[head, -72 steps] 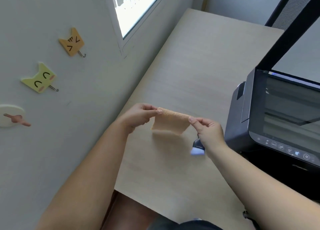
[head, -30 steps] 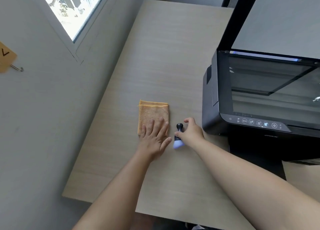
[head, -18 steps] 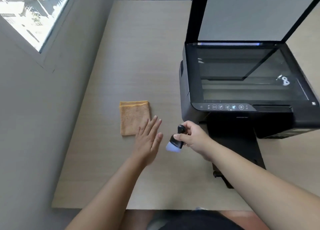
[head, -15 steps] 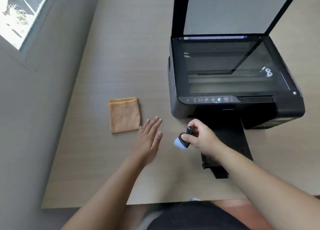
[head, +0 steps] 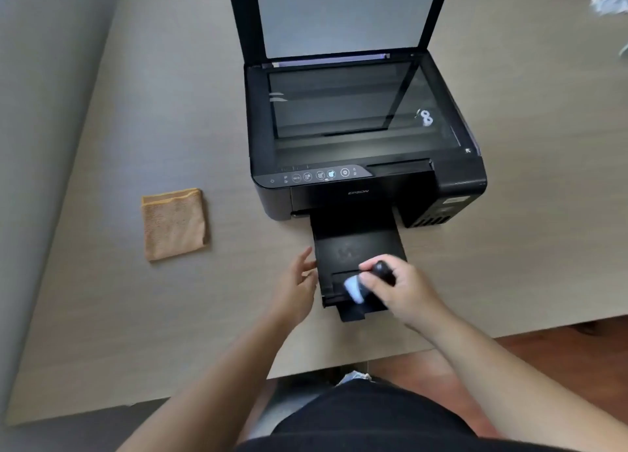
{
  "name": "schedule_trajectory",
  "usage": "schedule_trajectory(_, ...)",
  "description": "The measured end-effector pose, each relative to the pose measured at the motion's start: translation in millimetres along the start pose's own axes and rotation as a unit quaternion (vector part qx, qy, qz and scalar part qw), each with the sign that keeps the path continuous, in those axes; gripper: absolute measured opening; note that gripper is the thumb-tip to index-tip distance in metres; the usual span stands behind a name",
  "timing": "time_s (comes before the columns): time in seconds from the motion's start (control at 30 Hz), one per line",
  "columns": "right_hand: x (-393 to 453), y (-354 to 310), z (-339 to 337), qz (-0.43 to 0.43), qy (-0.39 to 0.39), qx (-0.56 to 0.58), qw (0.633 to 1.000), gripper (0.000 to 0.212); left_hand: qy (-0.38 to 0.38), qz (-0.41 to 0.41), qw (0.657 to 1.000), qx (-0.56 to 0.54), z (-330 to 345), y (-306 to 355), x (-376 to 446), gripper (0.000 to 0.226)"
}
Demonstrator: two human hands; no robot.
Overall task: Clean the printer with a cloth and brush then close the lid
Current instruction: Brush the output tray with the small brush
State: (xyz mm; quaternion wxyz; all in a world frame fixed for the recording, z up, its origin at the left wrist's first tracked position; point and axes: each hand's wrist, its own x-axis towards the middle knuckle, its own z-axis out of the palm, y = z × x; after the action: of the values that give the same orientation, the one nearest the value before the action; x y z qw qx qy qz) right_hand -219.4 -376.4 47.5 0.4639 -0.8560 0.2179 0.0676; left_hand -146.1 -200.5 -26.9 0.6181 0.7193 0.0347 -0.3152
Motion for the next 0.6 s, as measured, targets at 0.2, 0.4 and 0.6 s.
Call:
schedule_trajectory(0.2,6,-2,26,-0.085,-0.105,-0.083,0.987,0.026,0.042,-0.049,0.997,-0.039,13,6,-16,0.05)
schedule_trajectory(0.4,14,16,6,-0.076,-0.053,-0.136,0.986,0.026,0.067,-0.048,0.996,0.014,15,-5,-20,0.053)
schedule_trajectory(0.6,5,30,-24,-0.045,-0.04,-0.234,0.97,0.032,0.106,-0.033,0.994,0.027,19,-14,-21,0.052)
